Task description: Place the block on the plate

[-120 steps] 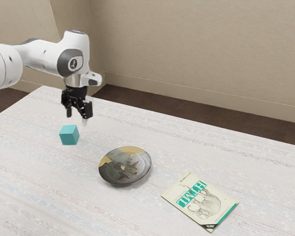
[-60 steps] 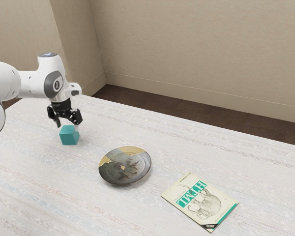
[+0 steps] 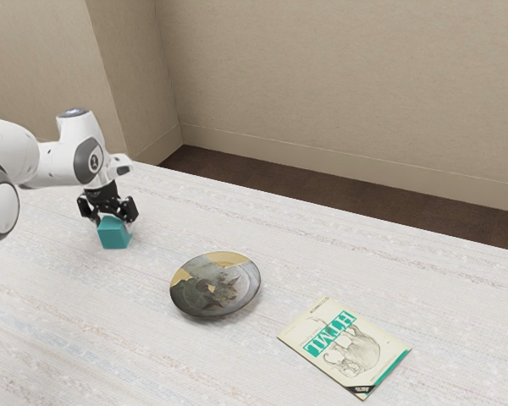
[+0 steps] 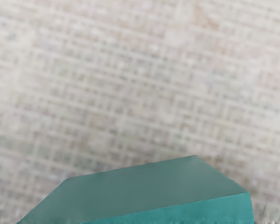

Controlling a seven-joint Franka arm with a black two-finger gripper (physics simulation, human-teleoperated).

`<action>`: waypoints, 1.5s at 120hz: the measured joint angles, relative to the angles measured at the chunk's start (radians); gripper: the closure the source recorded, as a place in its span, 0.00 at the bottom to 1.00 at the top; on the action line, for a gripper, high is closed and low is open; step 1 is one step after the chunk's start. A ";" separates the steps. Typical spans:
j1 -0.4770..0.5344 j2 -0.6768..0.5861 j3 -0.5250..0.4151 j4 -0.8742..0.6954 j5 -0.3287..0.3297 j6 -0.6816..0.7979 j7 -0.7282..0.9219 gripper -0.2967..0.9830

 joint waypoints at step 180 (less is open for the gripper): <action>-0.318 -0.319 -0.181 -0.398 0.003 0.032 -0.037 0.48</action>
